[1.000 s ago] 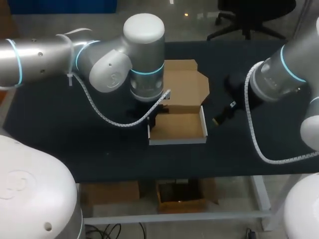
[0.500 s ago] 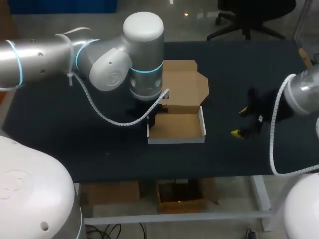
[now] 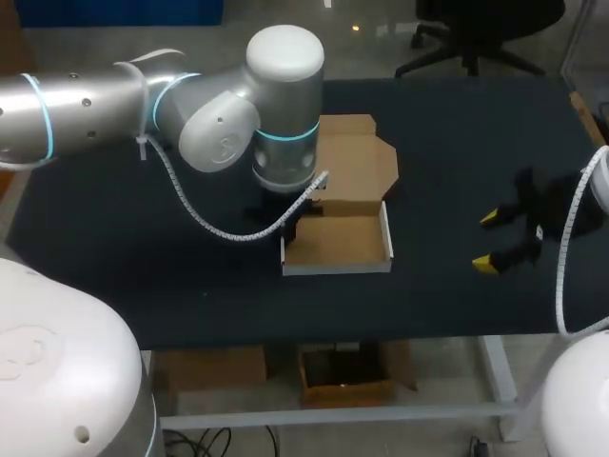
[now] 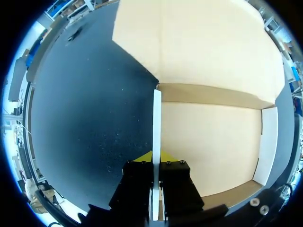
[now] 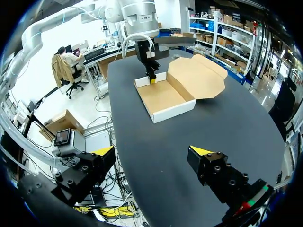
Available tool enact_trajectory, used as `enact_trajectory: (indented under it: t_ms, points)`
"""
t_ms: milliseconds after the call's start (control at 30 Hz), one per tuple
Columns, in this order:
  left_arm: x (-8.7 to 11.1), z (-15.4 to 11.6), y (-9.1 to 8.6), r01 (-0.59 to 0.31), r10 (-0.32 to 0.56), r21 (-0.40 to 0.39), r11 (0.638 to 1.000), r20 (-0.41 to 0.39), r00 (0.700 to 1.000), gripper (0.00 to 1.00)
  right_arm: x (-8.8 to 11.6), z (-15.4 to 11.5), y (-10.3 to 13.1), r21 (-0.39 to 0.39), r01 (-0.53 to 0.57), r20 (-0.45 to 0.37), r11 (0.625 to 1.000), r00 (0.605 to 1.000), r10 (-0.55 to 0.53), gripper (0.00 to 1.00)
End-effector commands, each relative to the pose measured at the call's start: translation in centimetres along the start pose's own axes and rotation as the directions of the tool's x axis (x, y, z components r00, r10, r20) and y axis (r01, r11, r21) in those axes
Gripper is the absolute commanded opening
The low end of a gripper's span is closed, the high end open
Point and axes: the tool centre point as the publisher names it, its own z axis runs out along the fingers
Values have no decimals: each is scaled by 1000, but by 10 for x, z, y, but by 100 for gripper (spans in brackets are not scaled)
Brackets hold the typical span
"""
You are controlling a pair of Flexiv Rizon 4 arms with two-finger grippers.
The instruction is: Assemble the packaging by folding the flat box into shape, placing the metal phone stand inside, and closing the box properly
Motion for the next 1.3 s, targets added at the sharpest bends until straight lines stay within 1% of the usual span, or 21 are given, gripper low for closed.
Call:
enact_trajectory:
  t_ms: [33,267,600,867,933,1100,1300]
  points:
    - [6,-1,-1,10,-10,8,1000,37,999,0,3,-10,3,27,-5,-3,1000,1000,5,100]
    - [7,-1,-1,14,-17,28,1000,86,996,0,10,-15,1,28,-5,11,1000,1000,5,100]
    - [3,0,-6,1,-6,29,1000,168,986,0,13,-15,-3,30,-14,15,999,1000,14,100]
    - [1,1,-6,-15,8,34,999,190,982,0,11,-12,-2,34,-18,6,999,1000,17,100]
    - [-1,1,-6,-12,7,30,999,175,985,0,11,-12,-2,34,-19,5,999,1000,19,100]
    - [-4,1,-4,-15,15,6,1000,89,996,0,10,-10,-1,34,-23,2,999,1000,23,100]
    - [-5,-3,3,-27,26,15,1000,10,1000,0,8,-9,1,37,-26,-4,999,1000,27,100]
